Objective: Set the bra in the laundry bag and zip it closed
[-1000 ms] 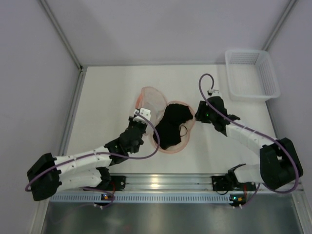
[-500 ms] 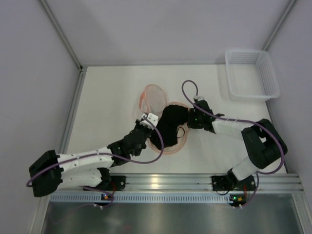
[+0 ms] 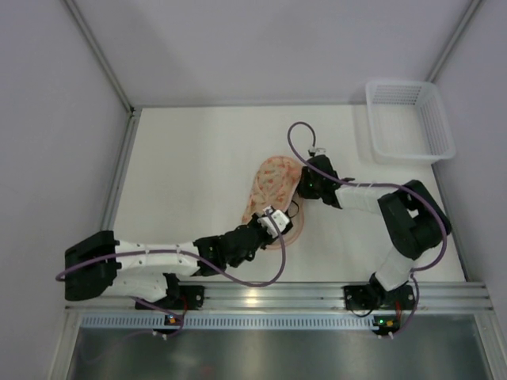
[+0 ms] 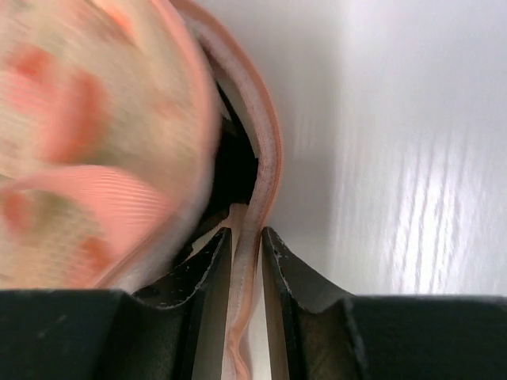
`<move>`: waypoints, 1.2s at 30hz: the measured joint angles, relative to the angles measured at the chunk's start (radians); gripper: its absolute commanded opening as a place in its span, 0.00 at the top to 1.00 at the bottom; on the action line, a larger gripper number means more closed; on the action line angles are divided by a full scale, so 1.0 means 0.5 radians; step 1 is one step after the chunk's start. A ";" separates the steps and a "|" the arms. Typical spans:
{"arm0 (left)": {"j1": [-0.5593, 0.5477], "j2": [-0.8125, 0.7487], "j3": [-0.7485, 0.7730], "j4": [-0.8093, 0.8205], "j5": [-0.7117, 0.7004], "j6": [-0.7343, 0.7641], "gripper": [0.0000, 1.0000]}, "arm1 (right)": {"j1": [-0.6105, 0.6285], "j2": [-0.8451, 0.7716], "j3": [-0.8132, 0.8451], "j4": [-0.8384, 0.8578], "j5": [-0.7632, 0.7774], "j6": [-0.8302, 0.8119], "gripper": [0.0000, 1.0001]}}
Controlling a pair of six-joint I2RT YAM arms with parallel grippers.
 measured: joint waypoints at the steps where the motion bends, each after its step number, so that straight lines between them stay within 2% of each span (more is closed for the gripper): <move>1: 0.000 0.024 0.000 -0.002 0.007 -0.024 0.99 | 0.000 0.037 0.047 -0.003 0.000 -0.005 0.77; 4: 0.001 0.118 0.015 -0.008 0.012 -0.089 0.93 | -0.002 0.112 0.196 -0.036 -0.001 -0.036 0.71; 5: 0.001 0.151 0.027 -0.011 0.012 -0.110 0.83 | -0.007 0.113 0.237 -0.066 -0.001 -0.049 0.68; 6: 0.001 0.187 0.047 -0.019 0.011 -0.132 0.77 | -0.018 0.102 0.268 -0.089 -0.001 -0.056 0.58; 8: 0.001 0.240 0.090 -0.025 0.014 -0.181 0.65 | -0.046 0.040 0.297 -0.137 -0.004 -0.073 0.47; 9: 0.001 0.256 0.111 -0.027 0.014 -0.204 0.51 | -0.070 -0.014 0.297 -0.175 -0.005 -0.082 0.40; 11: 0.001 0.278 0.161 -0.032 0.019 -0.255 0.42 | -0.138 -0.150 0.298 -0.265 -0.004 -0.118 0.35; 12: 0.001 0.288 0.189 -0.032 0.019 -0.283 0.31 | -0.174 -0.224 0.300 -0.311 0.001 -0.135 0.32; 13: 0.001 0.294 0.224 -0.035 0.022 -0.304 0.28 | -0.204 -0.291 0.301 -0.349 0.005 -0.148 0.32; 17: 0.003 0.301 0.360 -0.050 0.006 -0.439 0.23 | -0.308 -0.560 0.298 -0.468 0.027 -0.192 0.31; 21: 0.099 0.301 0.603 -0.322 -0.070 -0.732 0.25 | -0.333 -0.729 0.240 -0.463 -0.060 -0.226 0.33; 24: 0.388 0.288 0.715 -0.534 -0.056 -1.044 0.25 | -0.333 -0.766 0.099 -0.394 -0.228 -0.224 0.35; 29: 0.966 0.262 0.597 -0.797 0.030 -1.382 0.25 | -0.253 -0.673 -0.084 -0.340 -0.401 -0.221 0.37; 33: 1.147 0.305 0.553 -0.922 0.131 -1.494 0.27 | -0.044 -0.472 0.006 -0.314 -0.393 -0.241 0.40; 36: 1.218 0.400 0.554 -0.924 0.194 -1.514 0.27 | 0.022 -0.300 0.122 -0.306 -0.406 -0.243 0.43</move>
